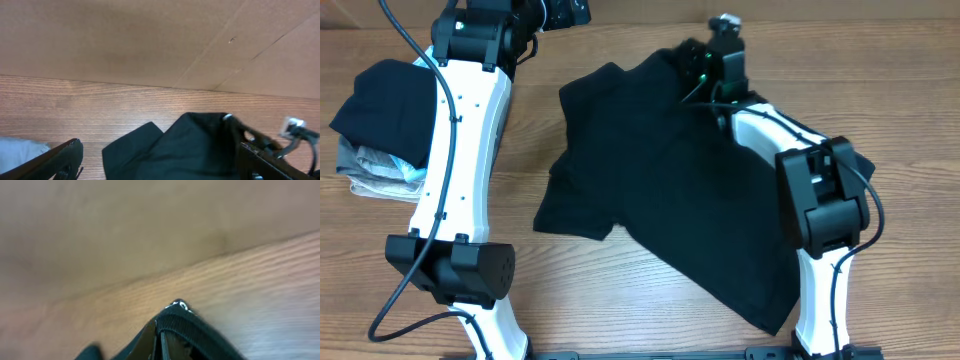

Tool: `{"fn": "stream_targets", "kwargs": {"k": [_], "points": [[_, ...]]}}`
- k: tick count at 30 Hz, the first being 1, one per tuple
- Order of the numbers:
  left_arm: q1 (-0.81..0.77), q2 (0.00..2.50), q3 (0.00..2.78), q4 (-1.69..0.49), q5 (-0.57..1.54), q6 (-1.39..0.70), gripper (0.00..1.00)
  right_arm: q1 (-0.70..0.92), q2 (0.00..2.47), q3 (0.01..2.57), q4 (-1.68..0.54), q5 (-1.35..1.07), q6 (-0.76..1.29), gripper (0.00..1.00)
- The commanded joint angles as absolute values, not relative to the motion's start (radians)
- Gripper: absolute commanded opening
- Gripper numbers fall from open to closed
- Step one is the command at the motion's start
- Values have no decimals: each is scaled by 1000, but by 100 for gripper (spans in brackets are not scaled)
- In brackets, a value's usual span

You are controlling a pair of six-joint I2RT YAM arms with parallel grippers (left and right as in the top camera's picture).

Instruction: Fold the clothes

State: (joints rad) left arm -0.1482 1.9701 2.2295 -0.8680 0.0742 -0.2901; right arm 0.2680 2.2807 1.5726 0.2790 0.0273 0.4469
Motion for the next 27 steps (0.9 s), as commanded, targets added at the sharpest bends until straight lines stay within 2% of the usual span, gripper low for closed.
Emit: {"fn": "stream_targets", "kwargs": {"k": [1, 2, 3, 6, 8, 11, 13, 17, 21, 22, 23, 25, 27], "points": [[-144, 1975, 2228, -864, 70, -300, 100, 220, 2302, 1594, 341, 71, 442, 9], [-144, 1975, 2228, -864, 70, -300, 100, 211, 2308, 1594, 359, 71, 442, 26], [-144, 1975, 2228, -864, 70, -300, 100, 203, 2317, 1594, 379, 76, 442, 50], [-144, 1975, 2228, -864, 70, -300, 100, 180, 2335, 1594, 423, 78, 442, 68], [-144, 1975, 2228, -864, 70, -300, 100, 165, 2347, 1594, 457, 78, 439, 69], [-144, 1975, 2228, -864, 70, -300, 100, 141, 2349, 1606, 482, 57, 415, 67], [-144, 1975, 2228, -864, 70, -300, 100, 125, 2341, 1649, 442, -39, 354, 67], [-144, 1975, 2228, -864, 70, -300, 100, 114, 2317, 1815, 144, -220, 297, 66], [-144, 1975, 2228, -864, 70, -300, 100, 121, 2317, 2007, -267, -274, 234, 40], [-144, 1975, 2228, -864, 70, -300, 100, 123, 2317, 2032, -346, -274, 217, 24], [-144, 1975, 2228, -864, 70, -300, 100, 123, 2317, 2044, -398, -274, 207, 12], [-144, 1975, 2228, -864, 70, -300, 100, 123, 2317, 2041, -466, -271, 196, 4], [-144, 1975, 2228, -864, 70, -300, 100, 123, 2321, 2016, -502, -271, 147, 4]]}}
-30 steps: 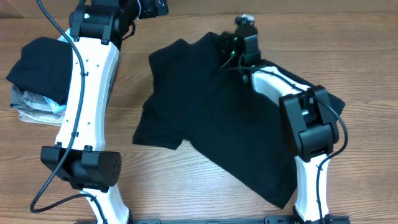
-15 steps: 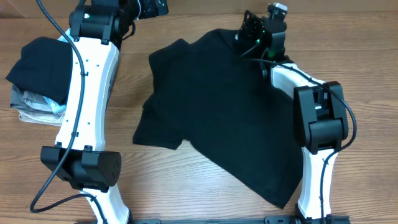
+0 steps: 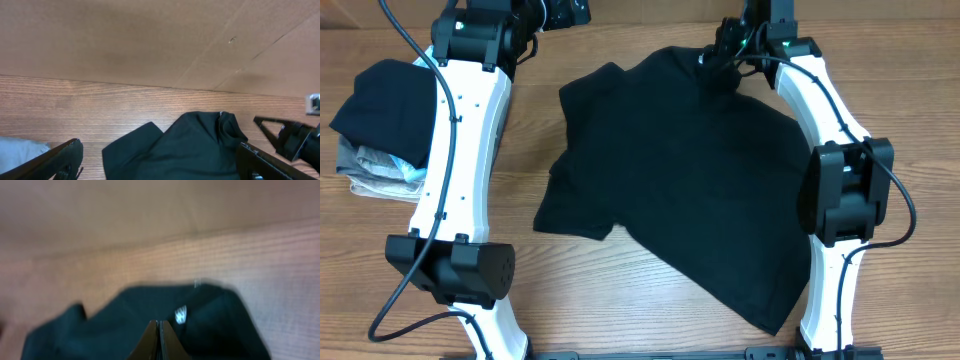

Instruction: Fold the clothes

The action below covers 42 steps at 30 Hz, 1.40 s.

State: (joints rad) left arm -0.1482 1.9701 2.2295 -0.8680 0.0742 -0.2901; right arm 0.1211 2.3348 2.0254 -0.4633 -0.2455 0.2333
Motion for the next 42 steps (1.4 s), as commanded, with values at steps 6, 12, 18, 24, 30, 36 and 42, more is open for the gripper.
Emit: {"fn": "stream_targets", "kwargs": {"k": [6, 12, 18, 24, 30, 36, 42], "points": [[-144, 1975, 2228, -864, 70, -300, 100, 129, 2358, 2003, -503, -275, 103, 4], [-144, 1975, 2228, -864, 70, -300, 100, 130, 2399, 2003, -537, -276, 103, 4], [-144, 1975, 2228, -864, 70, -300, 100, 130, 2433, 2003, -605, -308, 70, 4], [-144, 1975, 2228, -864, 70, -300, 100, 130, 2481, 2003, -561, -255, 70, 4], [-144, 1975, 2228, -864, 70, -300, 100, 130, 2515, 2003, -485, -203, 82, 4], [-144, 1975, 2228, -864, 70, -300, 100, 127, 2544, 2003, -465, -22, 86, 4], [-144, 1975, 2228, -864, 70, -300, 100, 109, 2544, 2003, -405, 75, 134, 4]]}}
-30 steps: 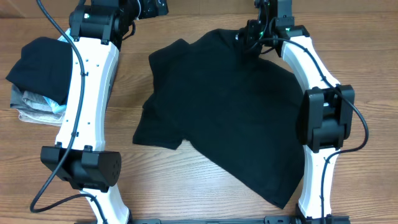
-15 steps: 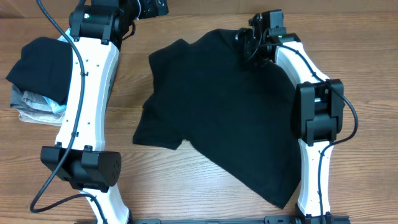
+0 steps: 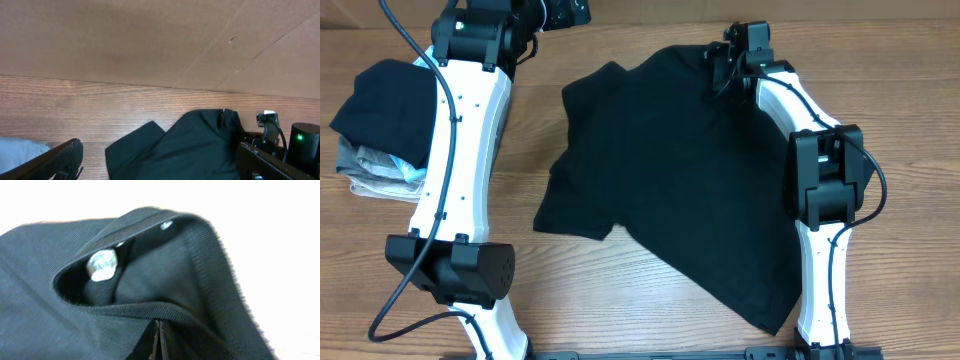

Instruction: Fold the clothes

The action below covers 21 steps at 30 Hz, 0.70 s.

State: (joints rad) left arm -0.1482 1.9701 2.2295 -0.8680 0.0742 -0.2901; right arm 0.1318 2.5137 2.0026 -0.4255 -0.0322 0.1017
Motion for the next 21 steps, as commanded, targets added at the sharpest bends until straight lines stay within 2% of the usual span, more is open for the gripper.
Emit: {"fn": "stream_targets", "kwargs": {"k": [1, 4, 8, 12, 14, 17, 21], "points": [[-144, 1975, 2228, -864, 70, -300, 100, 104, 2544, 2003, -393, 78, 153, 4], [-144, 1975, 2228, -864, 70, -300, 100, 94, 2544, 2003, -357, 77, 197, 6], [-144, 1975, 2228, -864, 70, -300, 100, 92, 2535, 2028, -311, 64, 199, 35], [-144, 1975, 2228, -864, 70, -300, 100, 92, 2479, 2134, -405, 55, 206, 59], [-144, 1975, 2228, -864, 70, -300, 100, 91, 2438, 2189, -481, 59, 207, 62], [-144, 1975, 2228, -864, 70, -300, 100, 86, 2362, 2284, -678, 94, 221, 79], [-144, 1975, 2228, -864, 70, -300, 100, 56, 2268, 2372, -1006, 160, 301, 81]]}}
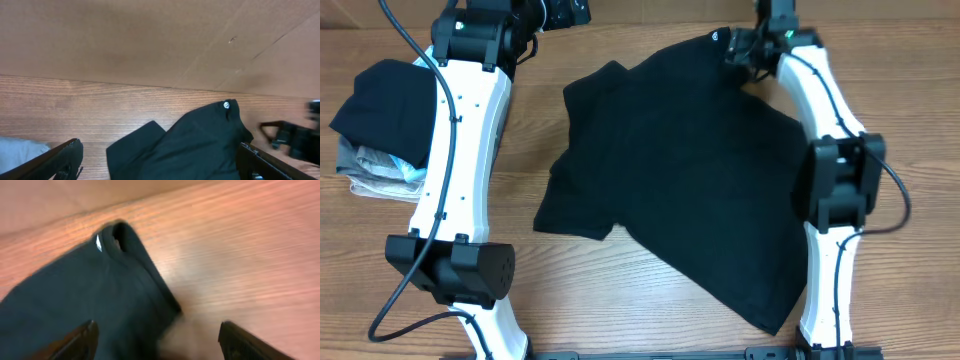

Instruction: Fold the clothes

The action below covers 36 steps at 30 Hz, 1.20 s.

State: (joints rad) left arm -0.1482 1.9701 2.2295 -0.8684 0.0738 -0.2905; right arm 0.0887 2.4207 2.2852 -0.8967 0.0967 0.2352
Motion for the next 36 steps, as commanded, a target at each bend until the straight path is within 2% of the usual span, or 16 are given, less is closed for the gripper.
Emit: {"fn": "stream_targets", "kwargs": {"k": [1, 8, 17, 23, 29, 32, 34, 36], "points": [[-144, 1975, 2228, -864, 70, -300, 100, 44, 2246, 2374, -1063, 160, 321, 81], [-144, 1975, 2228, -864, 70, -300, 100, -37, 2121, 2374, -1391, 133, 400, 79], [-144, 1975, 2228, -864, 70, -300, 100, -37, 1987, 2374, -1685, 134, 507, 84], [-144, 1975, 2228, -864, 70, -300, 100, -37, 1864, 2295, -1694, 2, 501, 82], [-144, 1975, 2228, -864, 70, -300, 100, -57, 1743, 2068, -1694, 9, 502, 56], [-144, 1975, 2228, -864, 70, -300, 100, -88, 1729, 1932, -1689, 45, 503, 34], [-144, 1975, 2228, -864, 70, -300, 100, -125, 1730, 1822, -1635, 51, 502, 15], [-144, 1975, 2228, -864, 70, -300, 100, -181, 1731, 1715, -1534, 47, 502, 4]]}}
